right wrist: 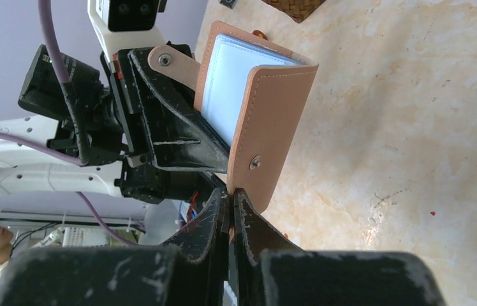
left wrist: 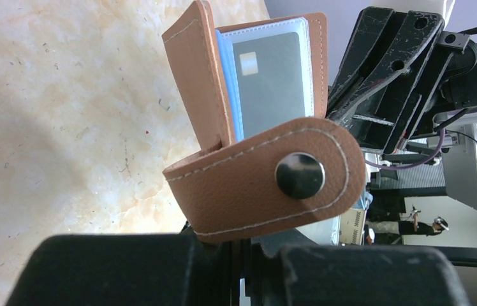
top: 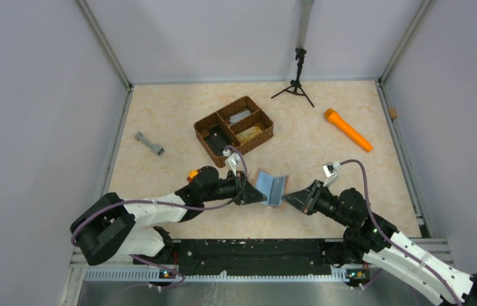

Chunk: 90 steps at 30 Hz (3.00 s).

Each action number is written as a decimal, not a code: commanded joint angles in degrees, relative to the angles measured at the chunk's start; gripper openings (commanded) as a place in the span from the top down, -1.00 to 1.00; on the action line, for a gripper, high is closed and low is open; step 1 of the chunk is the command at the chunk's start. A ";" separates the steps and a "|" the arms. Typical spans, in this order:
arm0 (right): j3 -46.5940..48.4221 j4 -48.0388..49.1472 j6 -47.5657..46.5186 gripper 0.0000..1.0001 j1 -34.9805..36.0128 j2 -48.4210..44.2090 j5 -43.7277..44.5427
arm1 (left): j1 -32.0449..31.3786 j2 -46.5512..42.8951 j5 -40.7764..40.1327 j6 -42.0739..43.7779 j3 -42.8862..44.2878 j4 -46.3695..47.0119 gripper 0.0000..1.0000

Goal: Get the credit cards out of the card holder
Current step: Remove the credit card from the card holder.

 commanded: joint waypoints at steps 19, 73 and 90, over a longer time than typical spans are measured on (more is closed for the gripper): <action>-1.50 7.89 -0.62 1.00 -0.15 -0.39 1.54 | -2.28 3.74 3.43 -2.82 4.37 8.49 1.00; 3.01 0.87 -2.52 0.97 -0.10 7.07 -0.41 | -2.65 1.73 6.02 -0.84 2.81 13.00 -0.52; 4.11 4.57 -4.00 0.97 -0.14 12.26 -4.45 | -4.88 4.20 1.42 7.35 9.45 -6.41 -0.56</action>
